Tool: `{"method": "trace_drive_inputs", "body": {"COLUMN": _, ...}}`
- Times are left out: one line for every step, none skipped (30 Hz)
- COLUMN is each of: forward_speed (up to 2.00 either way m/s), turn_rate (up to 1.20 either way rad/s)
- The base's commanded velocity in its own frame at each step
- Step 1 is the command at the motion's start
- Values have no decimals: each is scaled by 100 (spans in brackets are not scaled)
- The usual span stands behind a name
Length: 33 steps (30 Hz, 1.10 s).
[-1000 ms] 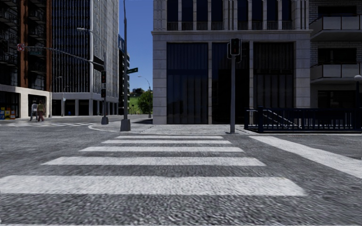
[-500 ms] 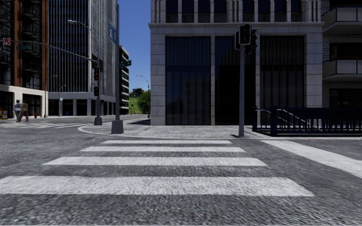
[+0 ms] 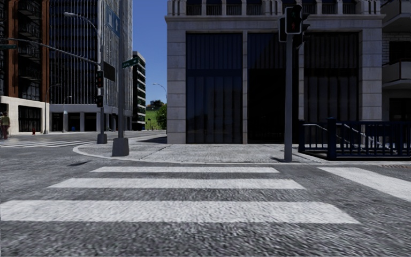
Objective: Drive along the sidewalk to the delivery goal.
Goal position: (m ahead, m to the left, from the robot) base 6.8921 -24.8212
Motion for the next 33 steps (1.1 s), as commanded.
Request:
{"method": "trace_drive_inputs", "body": {"forward_speed": 200, "turn_rate": -13}}
{"method": "trace_drive_inputs", "body": {"forward_speed": 200, "turn_rate": -13}}
{"method": "trace_drive_inputs", "body": {"forward_speed": 200, "turn_rate": -13}}
{"method": "trace_drive_inputs", "body": {"forward_speed": 200, "turn_rate": -13}}
{"method": "trace_drive_inputs", "body": {"forward_speed": 200, "turn_rate": -13}}
{"method": "trace_drive_inputs", "body": {"forward_speed": 200, "turn_rate": -13}}
{"method": "trace_drive_inputs", "body": {"forward_speed": 200, "turn_rate": -13}}
{"method": "trace_drive_inputs", "body": {"forward_speed": 200, "turn_rate": -13}}
{"method": "trace_drive_inputs", "body": {"forward_speed": 200, "turn_rate": -13}}
{"method": "trace_drive_inputs", "body": {"forward_speed": 200, "turn_rate": -13}}
{"method": "trace_drive_inputs", "body": {"forward_speed": 200, "turn_rate": -13}}
{"method": "trace_drive_inputs", "body": {"forward_speed": 200, "turn_rate": -18}}
{"method": "trace_drive_inputs", "body": {"forward_speed": 200, "turn_rate": -18}}
{"method": "trace_drive_inputs", "body": {"forward_speed": 200, "turn_rate": -22}}
{"method": "trace_drive_inputs", "body": {"forward_speed": 200, "turn_rate": -24}}
{"method": "trace_drive_inputs", "body": {"forward_speed": 200, "turn_rate": -25}}
{"method": "trace_drive_inputs", "body": {"forward_speed": 200, "turn_rate": -25}}
{"method": "trace_drive_inputs", "body": {"forward_speed": 200, "turn_rate": -24}}
{"method": "trace_drive_inputs", "body": {"forward_speed": 200, "turn_rate": -23}}
{"method": "trace_drive_inputs", "body": {"forward_speed": 200, "turn_rate": -22}}
{"method": "trace_drive_inputs", "body": {"forward_speed": 200, "turn_rate": -22}}
{"method": "trace_drive_inputs", "body": {"forward_speed": 200, "turn_rate": -22}}
{"method": "trace_drive_inputs", "body": {"forward_speed": 200, "turn_rate": -22}}
{"method": "trace_drive_inputs", "body": {"forward_speed": 200, "turn_rate": -22}}
{"method": "trace_drive_inputs", "body": {"forward_speed": 200, "turn_rate": -22}}
{"method": "trace_drive_inputs", "body": {"forward_speed": 200, "turn_rate": -22}}
{"method": "trace_drive_inputs", "body": {"forward_speed": 200, "turn_rate": -22}}
{"method": "trace_drive_inputs", "body": {"forward_speed": 200, "turn_rate": -22}}
{"method": "trace_drive_inputs", "body": {"forward_speed": 200, "turn_rate": -22}}
{"method": "trace_drive_inputs", "body": {"forward_speed": 200, "turn_rate": -22}}
{"method": "trace_drive_inputs", "body": {"forward_speed": 200, "turn_rate": -22}}
{"method": "trace_drive_inputs", "body": {"forward_speed": 200, "turn_rate": -22}}
{"method": "trace_drive_inputs", "body": {"forward_speed": 200, "turn_rate": -22}}
